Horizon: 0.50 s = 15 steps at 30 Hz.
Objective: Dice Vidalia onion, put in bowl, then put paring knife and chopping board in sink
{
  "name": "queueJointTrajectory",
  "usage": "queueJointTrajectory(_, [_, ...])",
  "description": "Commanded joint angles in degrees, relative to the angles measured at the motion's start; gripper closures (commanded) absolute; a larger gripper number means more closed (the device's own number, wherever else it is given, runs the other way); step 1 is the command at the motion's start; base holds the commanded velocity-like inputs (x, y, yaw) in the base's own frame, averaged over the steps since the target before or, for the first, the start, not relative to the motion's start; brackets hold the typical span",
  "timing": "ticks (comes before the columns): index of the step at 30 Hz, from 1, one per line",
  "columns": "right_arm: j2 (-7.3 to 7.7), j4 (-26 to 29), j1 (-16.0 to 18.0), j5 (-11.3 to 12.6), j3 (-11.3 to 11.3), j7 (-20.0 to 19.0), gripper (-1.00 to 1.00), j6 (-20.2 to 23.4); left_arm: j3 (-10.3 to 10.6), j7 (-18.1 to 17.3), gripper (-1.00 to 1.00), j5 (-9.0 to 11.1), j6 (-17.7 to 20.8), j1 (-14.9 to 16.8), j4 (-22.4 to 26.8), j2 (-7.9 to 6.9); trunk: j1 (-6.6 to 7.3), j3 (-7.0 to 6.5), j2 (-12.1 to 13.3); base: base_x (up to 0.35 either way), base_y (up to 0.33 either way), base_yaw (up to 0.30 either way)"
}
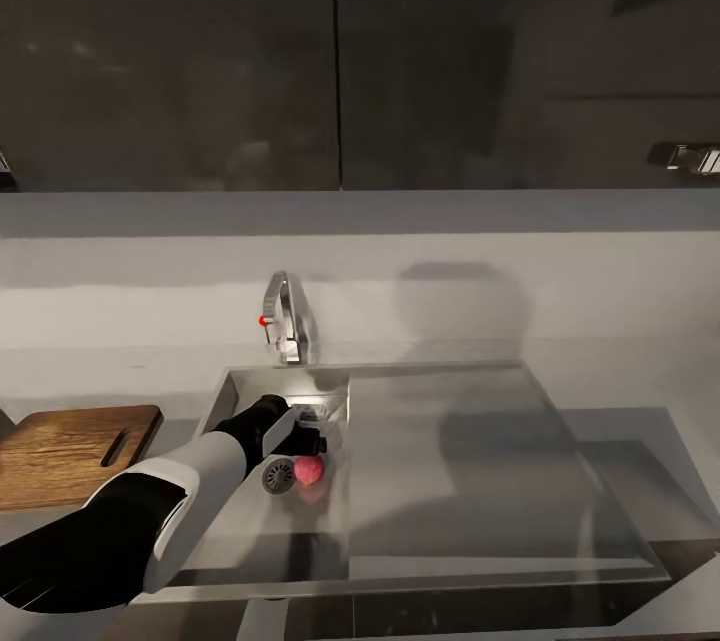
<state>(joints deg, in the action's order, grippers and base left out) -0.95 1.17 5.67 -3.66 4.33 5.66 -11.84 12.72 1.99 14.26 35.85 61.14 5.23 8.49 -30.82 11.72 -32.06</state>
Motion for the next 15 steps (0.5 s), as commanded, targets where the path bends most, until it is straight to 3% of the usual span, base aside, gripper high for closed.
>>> queueJointTrajectory(1, [-0.02,-0.05,0.04,-0.39,0.44,0.16,-1.00,-0.20,0.44,0.21,-1.00,0.60,0.27,0.03,0.07,-0.02,-0.02,0.09,-0.08,0.000,0.000,0.000])
queueJointTrajectory(15, [-0.08,-0.07,0.04,-0.39,0.42,0.19,-1.00,-0.20,0.46,0.21,-1.00,0.60,0.19,0.03,-0.52,-0.30,-0.02,0.42,-0.08,0.000,0.000,0.000])
